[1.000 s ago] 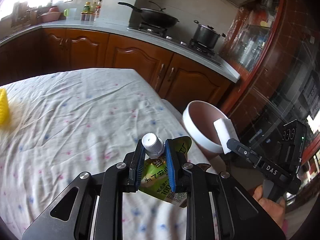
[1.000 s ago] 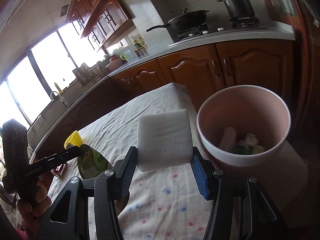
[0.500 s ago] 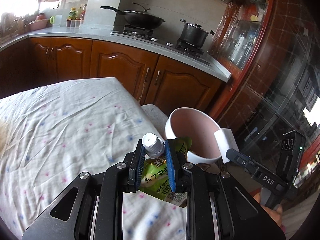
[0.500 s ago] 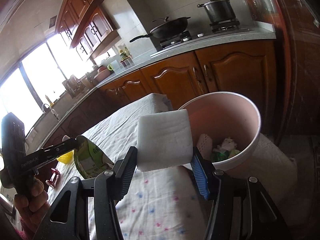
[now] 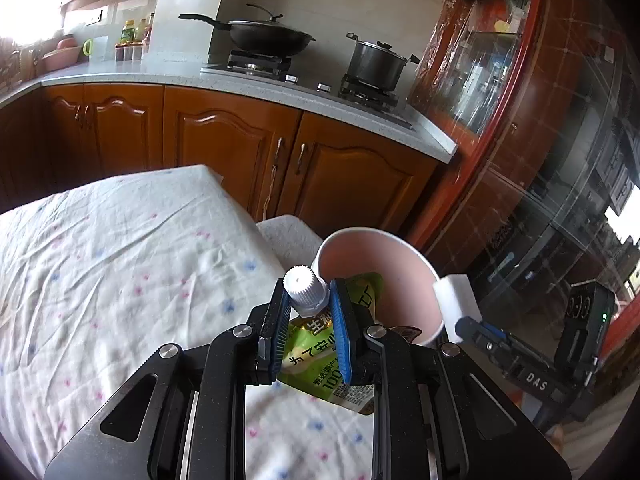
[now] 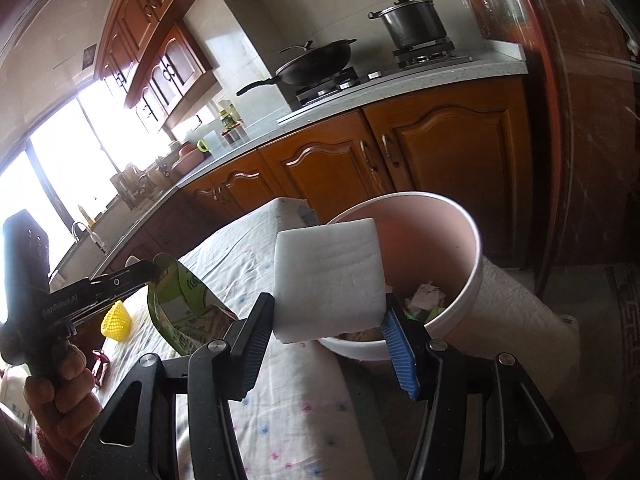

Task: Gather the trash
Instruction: 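Carry the foam block and green pouch over the pink bucket and release both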

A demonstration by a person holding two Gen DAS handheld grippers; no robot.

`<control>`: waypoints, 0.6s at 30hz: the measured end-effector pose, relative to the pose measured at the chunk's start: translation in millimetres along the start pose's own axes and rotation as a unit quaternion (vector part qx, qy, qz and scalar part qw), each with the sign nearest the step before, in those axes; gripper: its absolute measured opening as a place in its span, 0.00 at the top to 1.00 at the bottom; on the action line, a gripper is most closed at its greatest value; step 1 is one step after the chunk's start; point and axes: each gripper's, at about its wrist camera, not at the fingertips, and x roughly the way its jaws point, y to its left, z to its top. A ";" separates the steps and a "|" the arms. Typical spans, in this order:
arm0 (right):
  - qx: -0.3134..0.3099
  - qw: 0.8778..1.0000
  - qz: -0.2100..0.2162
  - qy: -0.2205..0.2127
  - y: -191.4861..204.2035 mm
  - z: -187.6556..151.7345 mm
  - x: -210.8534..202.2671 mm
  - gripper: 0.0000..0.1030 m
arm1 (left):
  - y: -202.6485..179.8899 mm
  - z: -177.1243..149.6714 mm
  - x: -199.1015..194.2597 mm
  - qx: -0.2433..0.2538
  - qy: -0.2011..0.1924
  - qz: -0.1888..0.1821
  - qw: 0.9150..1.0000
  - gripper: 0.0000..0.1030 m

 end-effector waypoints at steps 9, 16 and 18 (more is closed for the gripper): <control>-0.003 1.000 -0.021 -0.005 -11.8 18.3 5.7 0.46 | -26.7 30.9 32.7 0.018 -0.004 0.003 1.000 0.82; -0.014 0.999 -0.043 0.014 -19.6 34.8 25.8 0.46 | -46.2 47.5 75.6 0.040 0.010 0.023 0.999 0.82; -0.018 0.998 -0.048 0.022 -21.2 37.0 31.2 0.46 | -49.2 48.2 87.3 0.044 0.018 0.030 0.998 0.82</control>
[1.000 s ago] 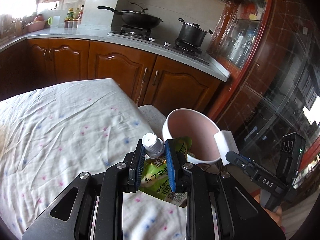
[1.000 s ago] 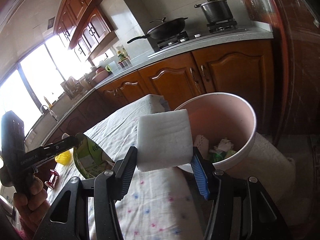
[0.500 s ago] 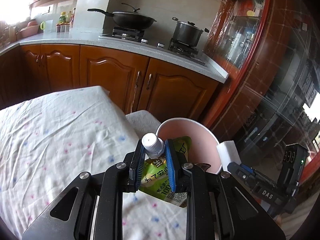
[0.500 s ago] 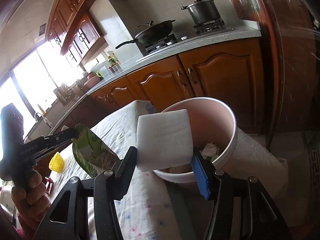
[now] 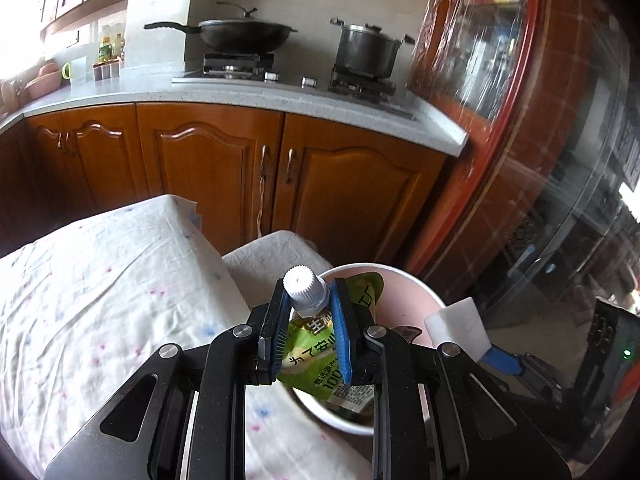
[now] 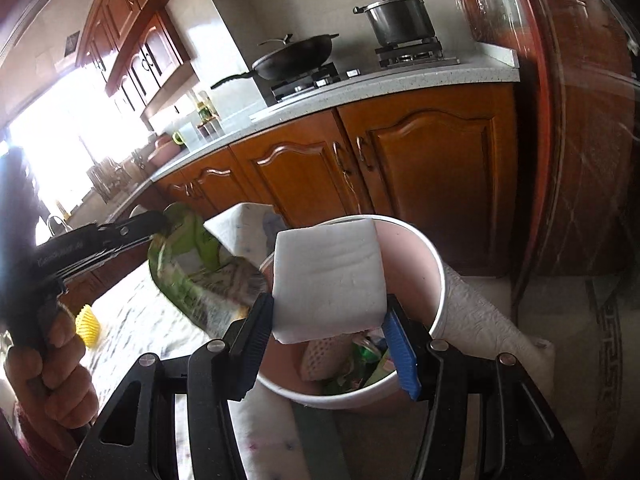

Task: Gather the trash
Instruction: 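Carry the foam block and green pouch over the pink bucket and release both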

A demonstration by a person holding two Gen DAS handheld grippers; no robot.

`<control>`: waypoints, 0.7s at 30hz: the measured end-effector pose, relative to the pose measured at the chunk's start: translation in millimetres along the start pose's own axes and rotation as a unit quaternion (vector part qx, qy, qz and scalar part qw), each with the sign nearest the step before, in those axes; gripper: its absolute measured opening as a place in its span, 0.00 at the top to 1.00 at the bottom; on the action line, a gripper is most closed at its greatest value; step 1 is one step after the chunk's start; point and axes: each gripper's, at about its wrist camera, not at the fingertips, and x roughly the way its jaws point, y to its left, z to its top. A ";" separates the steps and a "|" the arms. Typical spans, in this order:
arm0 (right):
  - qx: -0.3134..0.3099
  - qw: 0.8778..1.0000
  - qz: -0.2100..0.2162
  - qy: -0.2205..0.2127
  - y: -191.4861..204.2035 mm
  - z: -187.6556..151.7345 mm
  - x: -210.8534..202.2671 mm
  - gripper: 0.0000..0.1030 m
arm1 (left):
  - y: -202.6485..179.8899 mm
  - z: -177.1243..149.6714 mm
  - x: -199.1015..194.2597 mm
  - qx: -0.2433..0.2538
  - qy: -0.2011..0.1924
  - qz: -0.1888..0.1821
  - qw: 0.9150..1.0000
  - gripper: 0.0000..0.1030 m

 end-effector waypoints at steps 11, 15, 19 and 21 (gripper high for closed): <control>0.003 1.000 -0.013 0.027 -14.6 -0.1 22.9 0.45 | -10.9 -12.6 40.8 0.014 0.037 0.012 0.999 0.82; 0.001 0.999 -0.016 0.036 -16.7 0.9 28.2 0.45 | -11.6 -14.7 45.2 0.018 0.041 0.015 0.999 0.82; 0.003 0.999 -0.017 0.043 -17.4 -0.2 31.2 0.41 | -12.5 -15.1 49.6 0.020 0.049 0.014 0.998 0.80; 0.008 0.999 -0.018 0.047 -19.1 0.2 33.6 0.40 | -11.8 -14.2 50.7 0.018 0.050 0.016 0.998 0.69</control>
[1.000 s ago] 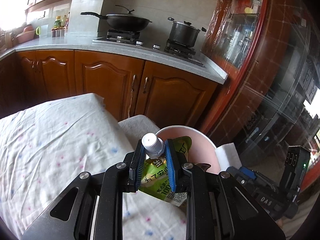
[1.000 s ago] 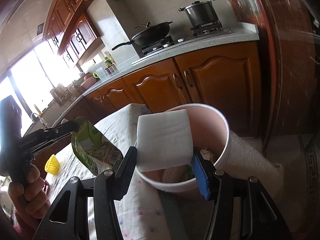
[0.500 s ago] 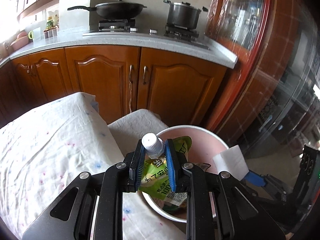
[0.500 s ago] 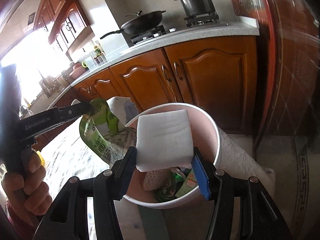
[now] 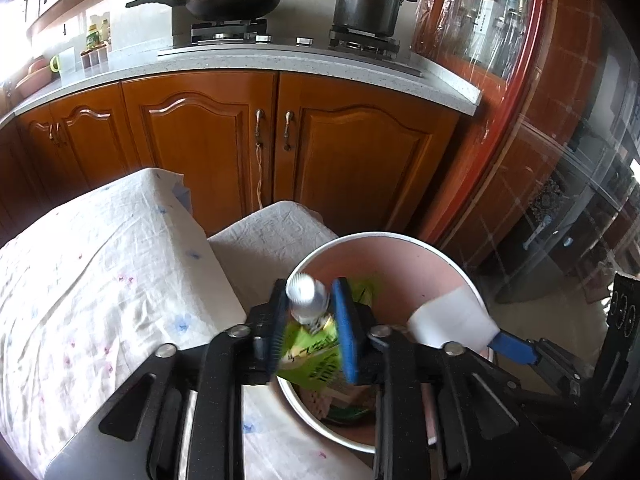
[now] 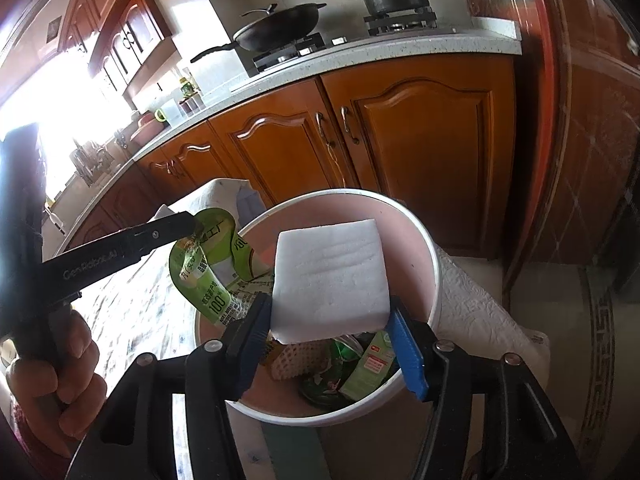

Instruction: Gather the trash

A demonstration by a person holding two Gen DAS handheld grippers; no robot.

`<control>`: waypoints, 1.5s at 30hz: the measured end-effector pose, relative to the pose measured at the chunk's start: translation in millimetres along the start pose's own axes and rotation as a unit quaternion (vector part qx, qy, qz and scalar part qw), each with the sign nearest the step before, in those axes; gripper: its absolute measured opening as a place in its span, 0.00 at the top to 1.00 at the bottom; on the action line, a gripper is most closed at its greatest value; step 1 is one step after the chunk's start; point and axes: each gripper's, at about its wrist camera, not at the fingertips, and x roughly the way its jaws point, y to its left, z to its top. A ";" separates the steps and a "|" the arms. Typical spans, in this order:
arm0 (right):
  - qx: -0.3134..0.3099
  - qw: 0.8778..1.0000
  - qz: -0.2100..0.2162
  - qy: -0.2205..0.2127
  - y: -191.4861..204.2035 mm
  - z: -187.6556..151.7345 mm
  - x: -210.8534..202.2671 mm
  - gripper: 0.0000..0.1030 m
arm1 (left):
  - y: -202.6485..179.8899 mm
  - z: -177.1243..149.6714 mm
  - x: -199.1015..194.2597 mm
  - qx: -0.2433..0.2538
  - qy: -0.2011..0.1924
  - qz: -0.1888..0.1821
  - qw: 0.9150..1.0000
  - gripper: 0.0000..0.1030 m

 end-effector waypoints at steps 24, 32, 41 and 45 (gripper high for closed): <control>0.046 0.997 0.044 -0.038 3.2 -17.8 -26.3 0.25 | 34.3 -44.0 -39.1 -0.052 0.002 -0.006 0.999 0.38; 0.064 0.994 0.064 -0.063 17.2 -41.9 -42.7 0.20 | 48.9 -85.8 -71.6 -0.073 -0.002 -0.006 0.997 0.34; 0.063 0.992 0.065 -0.087 44.2 -76.0 -64.1 0.13 | 67.9 -133.2 -126.1 -0.092 -0.043 -0.001 0.995 0.23; 0.057 0.990 0.060 -0.116 59.2 -92.9 -79.1 0.06 | 74.6 -153.6 -147.8 -0.092 -0.059 0.004 0.994 0.18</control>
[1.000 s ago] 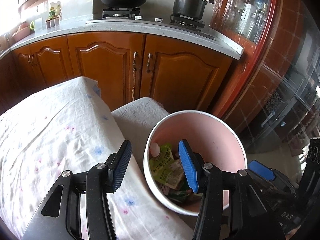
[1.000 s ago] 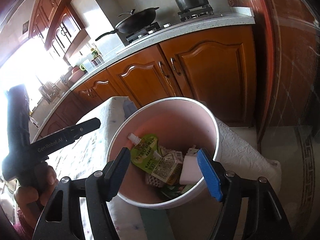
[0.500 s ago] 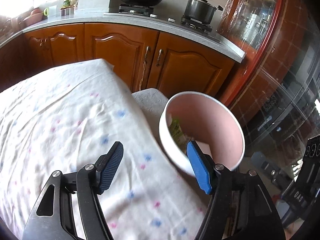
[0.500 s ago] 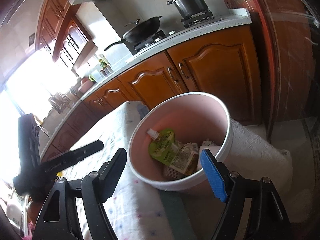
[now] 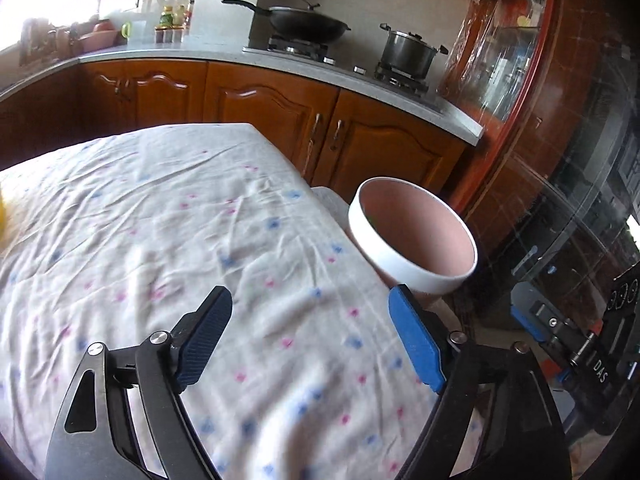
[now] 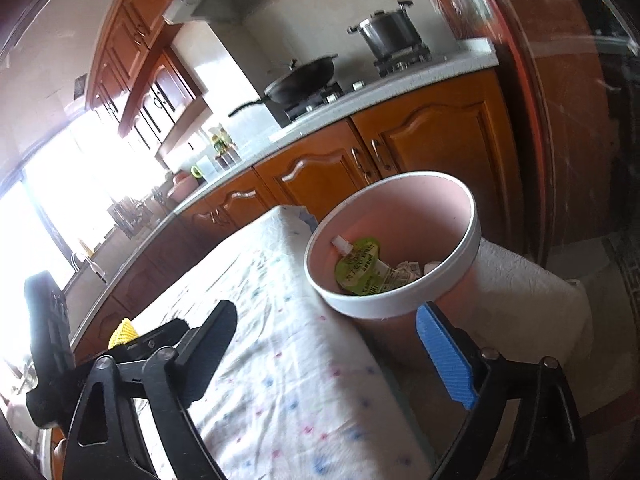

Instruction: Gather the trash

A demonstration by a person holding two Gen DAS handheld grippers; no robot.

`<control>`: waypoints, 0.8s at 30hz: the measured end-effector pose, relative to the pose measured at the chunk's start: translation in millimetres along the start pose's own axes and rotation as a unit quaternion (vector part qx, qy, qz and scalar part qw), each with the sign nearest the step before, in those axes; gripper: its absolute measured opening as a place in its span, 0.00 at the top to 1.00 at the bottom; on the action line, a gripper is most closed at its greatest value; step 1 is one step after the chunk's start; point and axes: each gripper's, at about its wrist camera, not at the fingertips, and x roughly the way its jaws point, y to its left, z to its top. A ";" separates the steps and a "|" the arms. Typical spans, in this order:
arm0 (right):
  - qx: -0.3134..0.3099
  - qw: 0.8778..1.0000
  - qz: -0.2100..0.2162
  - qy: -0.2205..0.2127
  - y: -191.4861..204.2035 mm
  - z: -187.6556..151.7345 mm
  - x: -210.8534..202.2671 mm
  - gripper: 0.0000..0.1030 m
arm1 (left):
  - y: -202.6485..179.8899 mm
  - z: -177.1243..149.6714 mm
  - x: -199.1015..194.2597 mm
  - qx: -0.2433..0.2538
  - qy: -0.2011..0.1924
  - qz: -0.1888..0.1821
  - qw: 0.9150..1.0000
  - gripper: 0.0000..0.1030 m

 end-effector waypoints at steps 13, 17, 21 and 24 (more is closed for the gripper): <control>-0.117 0.987 -0.061 -0.087 48.3 -35.3 -50.1 0.00 | 10.2 -38.6 -77.7 0.028 -0.114 0.037 0.992 0.01; -0.144 0.981 -0.058 -0.113 62.9 -34.0 -66.3 0.00 | 7.1 -46.4 -96.1 0.039 -0.148 0.056 0.987 0.00; -0.161 0.975 -0.048 -0.148 72.0 -41.4 -81.6 0.00 | 7.7 -60.1 -95.0 0.042 -0.147 0.073 0.986 0.00; -0.168 0.973 -0.051 -0.151 73.0 -51.0 -80.0 0.00 | 12.5 -71.2 -89.5 0.038 -0.137 0.085 0.986 0.00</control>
